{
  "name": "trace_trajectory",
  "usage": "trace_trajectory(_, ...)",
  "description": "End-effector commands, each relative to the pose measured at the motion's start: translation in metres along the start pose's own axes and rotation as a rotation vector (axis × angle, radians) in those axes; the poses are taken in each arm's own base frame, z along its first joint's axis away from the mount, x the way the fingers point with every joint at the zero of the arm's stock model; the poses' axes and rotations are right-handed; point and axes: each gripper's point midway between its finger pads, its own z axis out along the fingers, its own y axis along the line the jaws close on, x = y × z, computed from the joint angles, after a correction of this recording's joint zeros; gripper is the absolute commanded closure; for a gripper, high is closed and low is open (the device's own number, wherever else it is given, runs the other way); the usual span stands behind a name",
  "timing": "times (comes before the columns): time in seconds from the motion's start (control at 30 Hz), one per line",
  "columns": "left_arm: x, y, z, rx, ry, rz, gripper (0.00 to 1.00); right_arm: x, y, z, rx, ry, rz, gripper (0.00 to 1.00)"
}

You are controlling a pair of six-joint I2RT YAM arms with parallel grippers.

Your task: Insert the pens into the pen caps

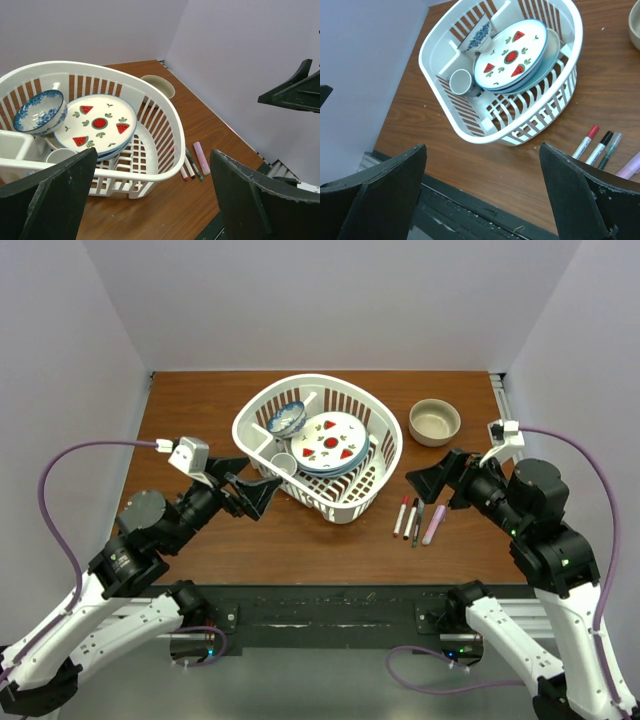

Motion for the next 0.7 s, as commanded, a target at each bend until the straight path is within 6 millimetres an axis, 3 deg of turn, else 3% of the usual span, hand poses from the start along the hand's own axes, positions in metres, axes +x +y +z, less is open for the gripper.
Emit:
trace_trajectory(0.0, -0.0234, -0.0189, -0.0046, 0.078, -0.069, -0.071, 0.0, -0.0065, 0.0178, -0.0103, -0.075, -0.018, 0.021, 0.01)
trace_trajectory(0.67, -0.0178, -0.02, 0.0006, 0.088, -0.067, -0.081, 0.0, -0.0018, 0.0223, -0.0151, -0.123, -0.045, 0.043, 0.01)
